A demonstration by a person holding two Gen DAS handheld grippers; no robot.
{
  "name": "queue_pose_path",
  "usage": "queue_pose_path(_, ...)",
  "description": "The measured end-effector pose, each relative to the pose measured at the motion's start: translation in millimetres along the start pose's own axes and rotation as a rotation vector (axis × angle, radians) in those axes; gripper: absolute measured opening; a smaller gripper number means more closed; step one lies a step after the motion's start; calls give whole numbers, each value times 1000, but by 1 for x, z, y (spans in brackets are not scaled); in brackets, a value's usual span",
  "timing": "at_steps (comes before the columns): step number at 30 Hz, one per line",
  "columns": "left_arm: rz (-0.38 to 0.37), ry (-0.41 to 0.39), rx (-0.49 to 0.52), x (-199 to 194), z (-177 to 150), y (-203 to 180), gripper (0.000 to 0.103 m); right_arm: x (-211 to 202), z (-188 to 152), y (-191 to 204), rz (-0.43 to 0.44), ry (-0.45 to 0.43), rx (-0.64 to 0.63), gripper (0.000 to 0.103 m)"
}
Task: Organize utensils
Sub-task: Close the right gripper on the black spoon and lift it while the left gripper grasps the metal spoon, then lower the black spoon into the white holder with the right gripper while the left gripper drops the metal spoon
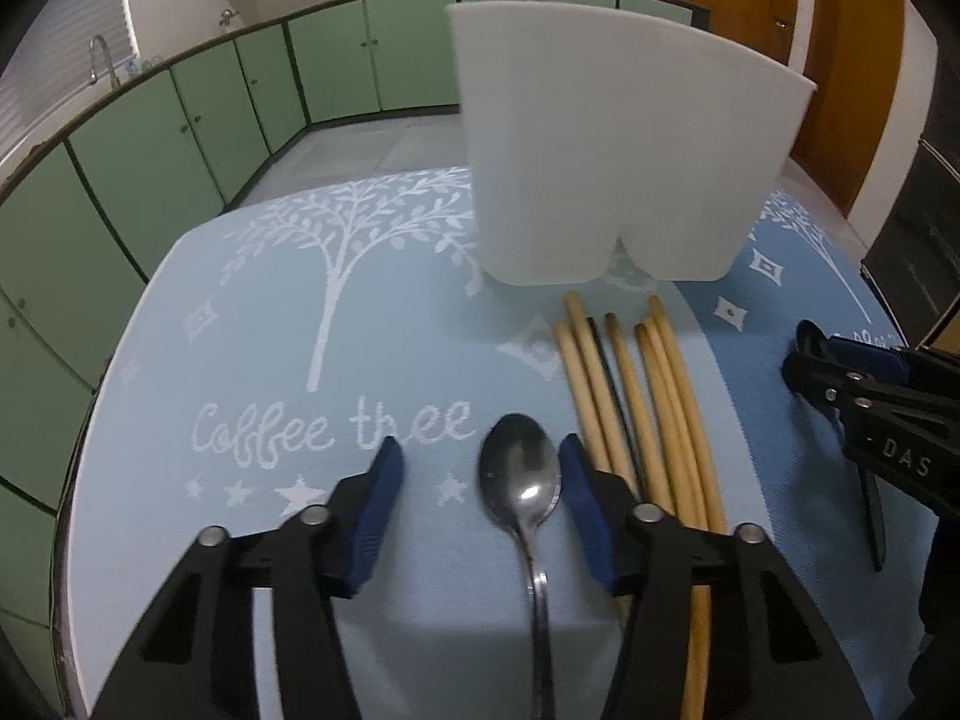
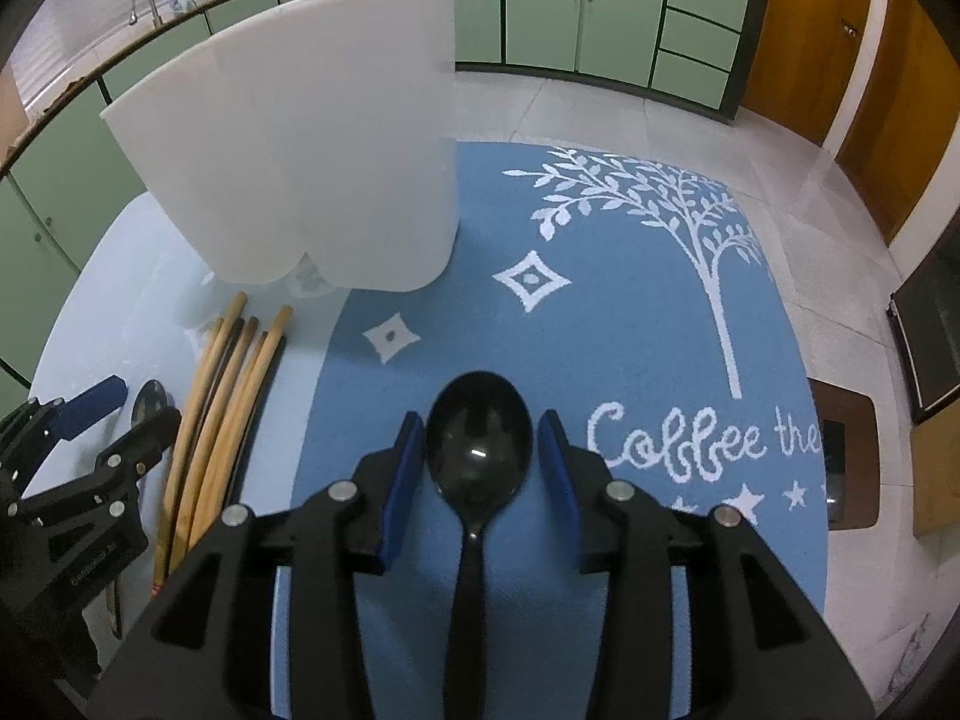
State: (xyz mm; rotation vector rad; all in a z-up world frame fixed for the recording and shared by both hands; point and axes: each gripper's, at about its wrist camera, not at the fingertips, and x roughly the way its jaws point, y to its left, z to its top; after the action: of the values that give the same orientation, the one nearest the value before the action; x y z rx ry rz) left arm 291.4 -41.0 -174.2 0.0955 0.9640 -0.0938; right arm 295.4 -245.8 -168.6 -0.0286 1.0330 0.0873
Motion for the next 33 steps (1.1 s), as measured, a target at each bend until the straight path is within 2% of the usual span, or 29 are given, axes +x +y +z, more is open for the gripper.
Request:
queue_pose_path(2, -11, -3, 8, -1, 1, -3, 35, 1, 2, -2, 9, 11, 13, 41)
queue_pose_path(4, -28, -4, 14, -3, 1, -6, 27, 2, 4, -1, 8, 19, 9, 39)
queue_pose_path(6, -34, -6, 14, -4, 0, -9, 27, 2, 5, -1, 3, 22, 5, 34)
queue_pose_path(10, -72, -31, -10, -10, -2, -4, 27, -3, 3, -7, 31, -11, 25, 34)
queue_pose_path(13, -134, -110, -39, -25, -6, 8, 27, -21, -5, -12, 113, -113, 47, 34)
queue_pose_path(15, -168, -195, -52, -41, -13, 14, 27, -33, -9, -12, 122, -171, 40, 34)
queue_pose_path(17, -187, -275, -61, -58, -17, 19, 27, -49, -15, -13, 145, -244, 37, 34)
queue_pose_path(18, -194, -324, -65, -69, -22, 22, 27, -58, -18, -16, 184, -288, 51, 34)
queue_pose_path(21, -206, -423, -69, -92, -29, 24, 27, -73, -18, -19, 216, -352, 70, 33)
queue_pose_path(25, -223, -507, -84, -117, -27, 26, 27, -93, -14, -15, 218, -428, 42, 33)
queue_pose_path(33, -257, -618, -101, -152, -10, 33, 26, -124, 6, -20, 266, -571, 67, 33)
